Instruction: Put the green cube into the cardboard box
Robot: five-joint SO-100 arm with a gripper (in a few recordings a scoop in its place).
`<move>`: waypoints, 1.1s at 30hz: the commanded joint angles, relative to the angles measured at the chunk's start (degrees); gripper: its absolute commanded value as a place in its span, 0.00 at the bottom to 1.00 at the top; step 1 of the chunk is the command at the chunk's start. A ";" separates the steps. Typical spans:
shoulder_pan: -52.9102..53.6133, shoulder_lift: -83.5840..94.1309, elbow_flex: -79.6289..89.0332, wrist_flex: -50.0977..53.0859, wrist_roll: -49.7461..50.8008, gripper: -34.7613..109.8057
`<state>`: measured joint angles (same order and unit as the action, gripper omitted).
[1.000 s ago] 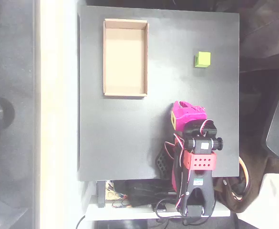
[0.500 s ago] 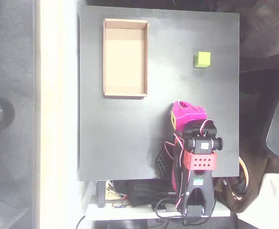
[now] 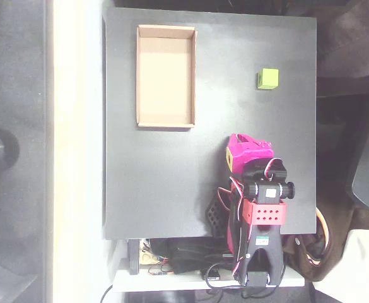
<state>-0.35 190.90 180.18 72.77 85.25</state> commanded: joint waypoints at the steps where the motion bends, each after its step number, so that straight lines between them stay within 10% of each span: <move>1: 0.44 0.53 0.79 0.35 0.62 0.25; 19: -0.09 0.53 -1.05 0.26 0.35 0.25; 33: -0.09 -22.15 -34.80 0.18 0.35 0.25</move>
<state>-0.35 174.99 154.86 72.60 85.25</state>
